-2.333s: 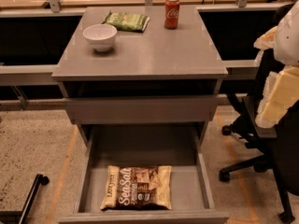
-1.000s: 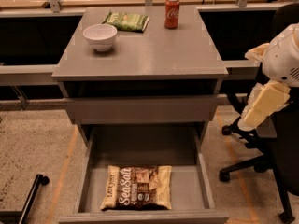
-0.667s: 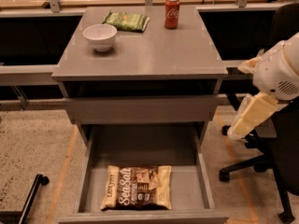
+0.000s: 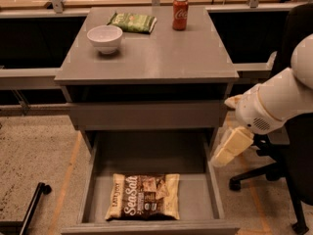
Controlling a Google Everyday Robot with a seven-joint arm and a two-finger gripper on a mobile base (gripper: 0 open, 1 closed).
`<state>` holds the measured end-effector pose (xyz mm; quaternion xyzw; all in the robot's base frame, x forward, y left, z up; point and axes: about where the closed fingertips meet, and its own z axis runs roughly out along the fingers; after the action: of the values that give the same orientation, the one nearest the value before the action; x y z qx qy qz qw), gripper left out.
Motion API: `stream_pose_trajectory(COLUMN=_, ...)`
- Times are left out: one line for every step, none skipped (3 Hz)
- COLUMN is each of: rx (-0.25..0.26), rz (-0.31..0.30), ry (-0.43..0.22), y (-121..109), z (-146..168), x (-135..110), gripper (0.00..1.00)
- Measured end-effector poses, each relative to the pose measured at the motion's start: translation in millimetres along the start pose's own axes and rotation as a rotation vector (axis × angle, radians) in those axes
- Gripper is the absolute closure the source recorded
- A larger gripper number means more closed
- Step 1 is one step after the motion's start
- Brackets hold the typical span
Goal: Pick brown chip bag from middle drawer and place on counter
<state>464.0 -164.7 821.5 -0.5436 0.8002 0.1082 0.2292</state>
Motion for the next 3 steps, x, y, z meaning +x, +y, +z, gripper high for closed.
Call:
stream_pose_trajectory(rx=-0.001, rz=0.001, ry=0.000, y=0, z=2, x=1, gripper=0.00)
stream_pose_trajectory(rx=-0.012, rz=0.019, ry=0.008, y=1, z=6, x=1, gripper=0.00)
stream_pose_trajectory(rx=-0.095, rz=0.042, ry=-0.047, y=12, z=58, x=-13, gripper=0.00)
